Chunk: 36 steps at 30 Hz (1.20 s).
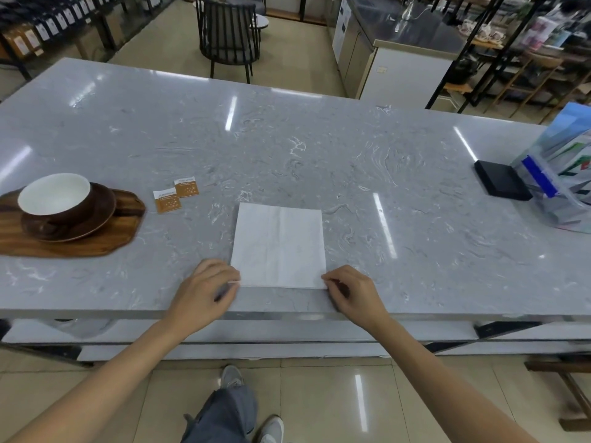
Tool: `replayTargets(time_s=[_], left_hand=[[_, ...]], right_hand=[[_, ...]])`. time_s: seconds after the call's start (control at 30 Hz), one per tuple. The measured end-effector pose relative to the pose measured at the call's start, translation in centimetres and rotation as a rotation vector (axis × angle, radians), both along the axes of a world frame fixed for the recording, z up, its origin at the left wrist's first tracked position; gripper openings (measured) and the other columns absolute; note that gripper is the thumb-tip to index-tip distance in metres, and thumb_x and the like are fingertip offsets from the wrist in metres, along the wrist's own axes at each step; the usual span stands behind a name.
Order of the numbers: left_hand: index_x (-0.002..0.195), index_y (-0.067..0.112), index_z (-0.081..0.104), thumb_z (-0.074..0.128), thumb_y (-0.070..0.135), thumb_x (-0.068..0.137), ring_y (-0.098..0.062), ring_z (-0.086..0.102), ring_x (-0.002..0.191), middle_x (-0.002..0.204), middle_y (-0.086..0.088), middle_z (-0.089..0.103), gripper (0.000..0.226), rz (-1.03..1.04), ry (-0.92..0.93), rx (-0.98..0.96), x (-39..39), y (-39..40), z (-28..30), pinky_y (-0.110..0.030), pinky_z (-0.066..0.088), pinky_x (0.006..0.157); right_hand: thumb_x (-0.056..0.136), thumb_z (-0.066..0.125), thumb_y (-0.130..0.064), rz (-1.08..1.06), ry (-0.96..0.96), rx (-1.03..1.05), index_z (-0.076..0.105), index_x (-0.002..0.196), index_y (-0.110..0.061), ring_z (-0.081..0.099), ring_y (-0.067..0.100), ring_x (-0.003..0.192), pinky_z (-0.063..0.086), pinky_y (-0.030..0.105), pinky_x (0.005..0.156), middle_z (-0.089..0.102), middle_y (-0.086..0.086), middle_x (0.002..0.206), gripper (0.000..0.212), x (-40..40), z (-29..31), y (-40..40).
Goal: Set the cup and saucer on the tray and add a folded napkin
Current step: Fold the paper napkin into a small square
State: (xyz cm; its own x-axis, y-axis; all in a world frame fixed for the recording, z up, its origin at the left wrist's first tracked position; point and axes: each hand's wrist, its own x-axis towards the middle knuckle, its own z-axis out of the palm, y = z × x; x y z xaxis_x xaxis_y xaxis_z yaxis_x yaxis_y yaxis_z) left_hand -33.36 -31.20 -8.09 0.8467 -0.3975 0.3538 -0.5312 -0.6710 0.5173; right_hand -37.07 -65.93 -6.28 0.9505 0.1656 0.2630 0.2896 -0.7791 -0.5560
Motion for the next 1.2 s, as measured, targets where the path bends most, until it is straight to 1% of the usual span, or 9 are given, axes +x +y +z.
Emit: replayTargets(time_s=[0.17, 0.23, 0.33, 0.43, 0.57, 0.67, 0.77, 1.0, 1.2], left_hand=[[0.098, 0.015, 0.079, 0.052, 0.033, 0.095, -0.021, 0.059, 0.104, 0.104, 0.004, 0.074, 0.032, 0.036, -0.1, 0.002, 1.5, -2.4, 1.6, -0.03, 0.053, 0.078], [0.11, 0.014, 0.077, 0.047, 0.034, 0.098, -0.024, 0.061, 0.113, 0.114, 0.0, 0.073, 0.038, 0.032, -0.056, 0.039, 3.0, -4.1, 2.6, -0.036, 0.055, 0.088], [0.139, 0.012, 0.059, 0.042, 0.034, 0.104, -0.024, 0.039, 0.145, 0.148, -0.003, 0.055, 0.045, -0.027, 0.086, 0.216, 5.9, -7.3, 3.1, -0.039, 0.035, 0.118], [0.155, 0.01, 0.034, 0.033, 0.037, 0.107, -0.022, 0.015, 0.156, 0.165, -0.005, 0.031, 0.055, -0.034, 0.181, 0.342, 8.8, -10.1, 2.6, -0.039, 0.014, 0.126], [0.161, 0.017, 0.012, 0.026, 0.049, 0.105, -0.019, 0.0, 0.157, 0.171, 0.002, 0.007, 0.066, 0.062, 0.301, 0.443, 11.3, -10.7, 1.3, -0.039, 0.002, 0.127], [0.161, 0.03, 0.01, 0.023, 0.064, 0.099, -0.018, -0.001, 0.157, 0.17, 0.009, 0.003, 0.071, 0.159, 0.274, 0.474, 12.5, -9.3, 0.5, -0.041, 0.003, 0.127], [0.161, 0.031, 0.012, 0.024, 0.067, 0.098, -0.019, -0.003, 0.157, 0.17, 0.008, 0.004, 0.073, 0.263, 0.276, 0.445, 13.3, -8.4, 0.0, -0.041, 0.007, 0.126], [0.162, 0.025, 0.003, 0.016, 0.067, 0.097, -0.018, -0.006, 0.157, 0.17, 0.009, -0.003, 0.078, 0.281, 0.307, 0.505, 13.4, -8.5, 0.1, -0.048, 0.003, 0.125], [0.161, 0.022, -0.001, 0.011, 0.064, 0.099, -0.024, -0.001, 0.157, 0.171, 0.009, -0.002, 0.076, 0.225, 0.321, 0.592, 13.1, -7.1, 1.0, -0.047, 0.008, 0.125]], right_hand=[[0.096, 0.062, -0.003, -0.143, -0.085, -0.032, 0.072, 0.114, -0.006, 0.066, 0.023, 0.093, 0.06, 0.037, 0.074, 0.07, 0.007, 0.104, 0.021, 1.3, 1.0, 2.0], [0.1, 0.056, -0.006, -0.128, -0.092, -0.086, 0.067, 0.127, -0.005, 0.064, 0.029, 0.112, 0.058, 0.042, 0.09, 0.069, 0.012, 0.122, 0.029, 2.9, 1.6, 3.3], [0.107, 0.045, -0.019, -0.082, 0.011, -0.213, 0.045, 0.15, -0.003, 0.042, 0.032, 0.145, 0.033, 0.041, 0.121, 0.048, 0.017, 0.155, 0.046, 6.3, 1.8, 5.2], [0.11, 0.034, -0.029, -0.092, 0.142, -0.274, 0.027, 0.158, -0.005, 0.02, 0.027, 0.156, 0.015, 0.04, 0.128, 0.025, 0.013, 0.167, 0.054, 9.9, 1.0, 6.7], [0.11, 0.023, -0.043, -0.14, 0.276, -0.351, 0.012, 0.163, -0.015, 0.004, 0.021, 0.159, 0.004, 0.042, 0.129, 0.008, 0.004, 0.172, 0.061, 12.1, -0.9, 7.0], [0.107, 0.02, -0.051, -0.173, 0.27, -0.358, 0.009, 0.163, -0.026, 0.002, 0.018, 0.159, 0.004, 0.043, 0.129, 0.003, -0.003, 0.172, 0.062, 12.3, -1.9, 6.7], [0.104, 0.02, -0.056, -0.196, 0.271, -0.339, 0.009, 0.163, -0.032, 0.002, 0.018, 0.159, 0.007, 0.043, 0.129, 0.003, -0.003, 0.172, 0.064, 12.5, -2.2, 6.7], [0.108, 0.014, -0.045, -0.323, 0.353, -0.237, 0.007, 0.163, -0.02, -0.003, 0.012, 0.158, -0.004, 0.037, 0.127, 0.001, -0.003, 0.172, 0.061, 13.6, -2.2, 6.8], [0.108, 0.011, -0.043, -0.329, 0.382, -0.288, 0.004, 0.163, -0.022, -0.004, 0.012, 0.158, -0.001, 0.04, 0.128, -0.001, -0.006, 0.172, 0.06, 14.0, -2.0, 7.2]])
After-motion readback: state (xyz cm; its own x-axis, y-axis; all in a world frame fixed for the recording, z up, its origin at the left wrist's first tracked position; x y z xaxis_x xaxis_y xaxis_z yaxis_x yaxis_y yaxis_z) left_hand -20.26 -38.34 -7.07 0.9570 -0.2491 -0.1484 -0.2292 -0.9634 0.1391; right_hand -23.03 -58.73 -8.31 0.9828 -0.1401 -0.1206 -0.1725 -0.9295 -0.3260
